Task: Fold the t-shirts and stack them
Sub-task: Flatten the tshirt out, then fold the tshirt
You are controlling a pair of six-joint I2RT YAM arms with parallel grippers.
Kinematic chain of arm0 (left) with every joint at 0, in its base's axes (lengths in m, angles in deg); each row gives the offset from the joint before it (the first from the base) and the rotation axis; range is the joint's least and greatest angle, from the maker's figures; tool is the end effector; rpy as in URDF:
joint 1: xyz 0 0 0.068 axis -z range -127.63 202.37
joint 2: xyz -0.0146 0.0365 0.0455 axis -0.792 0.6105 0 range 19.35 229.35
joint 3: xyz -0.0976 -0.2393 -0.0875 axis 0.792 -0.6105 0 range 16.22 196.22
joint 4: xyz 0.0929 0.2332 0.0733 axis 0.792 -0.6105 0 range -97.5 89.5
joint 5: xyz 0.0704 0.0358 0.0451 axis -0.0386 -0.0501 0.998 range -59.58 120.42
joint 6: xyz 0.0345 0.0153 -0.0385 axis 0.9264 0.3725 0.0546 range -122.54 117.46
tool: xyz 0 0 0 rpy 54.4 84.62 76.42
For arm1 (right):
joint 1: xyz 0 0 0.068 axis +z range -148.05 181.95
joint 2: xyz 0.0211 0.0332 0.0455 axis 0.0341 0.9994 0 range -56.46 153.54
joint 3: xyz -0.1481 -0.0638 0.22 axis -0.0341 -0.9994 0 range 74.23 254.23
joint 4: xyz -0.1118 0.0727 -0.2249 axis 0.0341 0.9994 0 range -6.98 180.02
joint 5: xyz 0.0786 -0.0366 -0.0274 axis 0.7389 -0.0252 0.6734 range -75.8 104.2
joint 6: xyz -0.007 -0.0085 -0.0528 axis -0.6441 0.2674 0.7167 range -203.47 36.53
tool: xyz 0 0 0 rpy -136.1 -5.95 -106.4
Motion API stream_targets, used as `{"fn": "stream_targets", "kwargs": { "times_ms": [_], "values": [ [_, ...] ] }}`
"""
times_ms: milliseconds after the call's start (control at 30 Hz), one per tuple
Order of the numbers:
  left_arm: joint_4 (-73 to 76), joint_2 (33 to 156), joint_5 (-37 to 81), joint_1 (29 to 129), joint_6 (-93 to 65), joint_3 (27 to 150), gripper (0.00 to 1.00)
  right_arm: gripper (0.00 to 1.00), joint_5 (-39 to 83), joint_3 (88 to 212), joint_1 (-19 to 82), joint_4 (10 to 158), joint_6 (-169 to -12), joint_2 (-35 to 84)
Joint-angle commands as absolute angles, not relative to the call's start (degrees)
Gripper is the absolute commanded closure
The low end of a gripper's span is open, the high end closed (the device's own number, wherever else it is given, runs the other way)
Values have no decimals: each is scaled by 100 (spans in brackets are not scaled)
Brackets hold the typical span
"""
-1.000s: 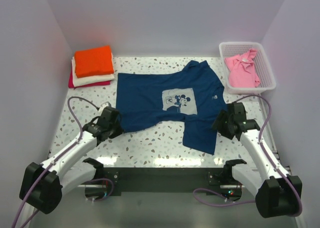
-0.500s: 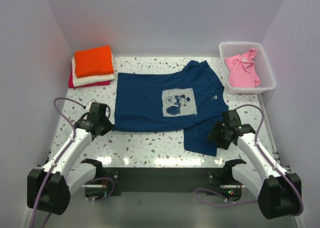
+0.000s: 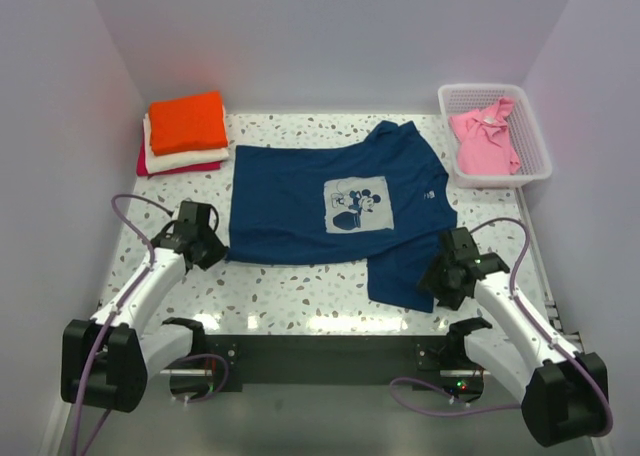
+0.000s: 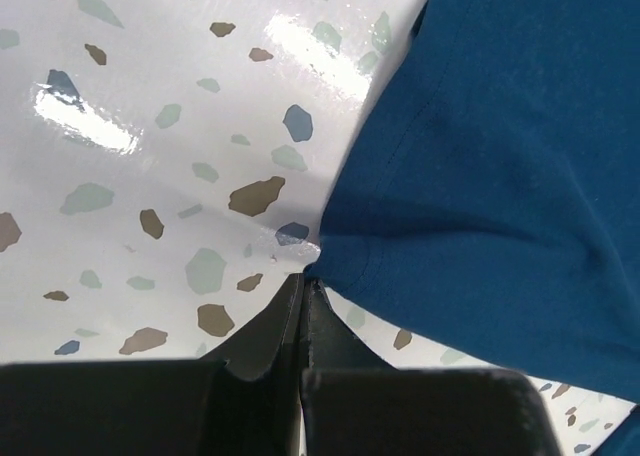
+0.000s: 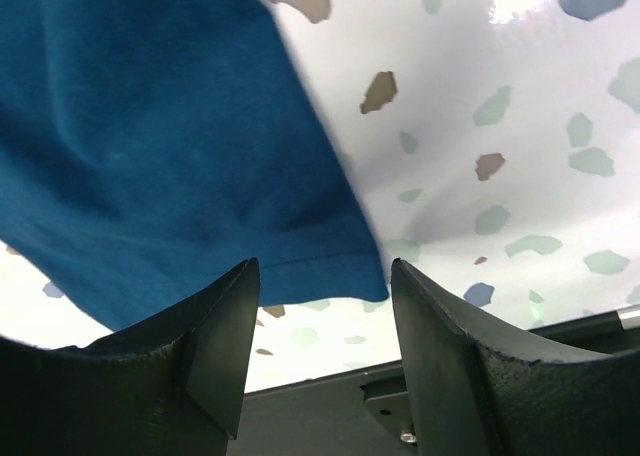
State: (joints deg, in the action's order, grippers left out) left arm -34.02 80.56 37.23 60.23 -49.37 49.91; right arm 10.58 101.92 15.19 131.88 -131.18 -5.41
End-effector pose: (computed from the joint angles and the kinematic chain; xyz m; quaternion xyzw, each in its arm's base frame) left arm 0.1896 -0.0219 0.1892 -0.3364 0.9062 -0.0636 0.2481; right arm 0.1331 0.0290 0.1724 0.2972 0.9417 0.0514 0.1489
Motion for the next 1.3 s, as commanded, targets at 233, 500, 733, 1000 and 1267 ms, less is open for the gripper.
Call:
{"fn": "stream_targets", "kwargs": {
  "times_ms": [233, 500, 733, 1000, 1267],
  "values": [
    [-2669, 8333, 3236, 5940, -4754, 5067, 100, 51, 734, 10236, 1575, 13295, -13559, 13],
    [-2572, 8377, 3148, 5940, -4710, 5041, 100, 72, 971, 10104, 1654, 12908, -13621, 357],
    [-2590, 8368, 3095, 5940, -4771, 5006, 100, 100, 849, 10850, 1646, 13812, -13234, -73],
    [-2783, 8342, 3112, 5940, -4947, 5049, 100, 100, 1016, 11536, 1646, 15086, -13629, -1084],
    [-3582, 8465, 3437, 5932, -5299, 5322, 100, 100, 664, 11950, 1646, 15922, -13717, -830]
  ]
}}
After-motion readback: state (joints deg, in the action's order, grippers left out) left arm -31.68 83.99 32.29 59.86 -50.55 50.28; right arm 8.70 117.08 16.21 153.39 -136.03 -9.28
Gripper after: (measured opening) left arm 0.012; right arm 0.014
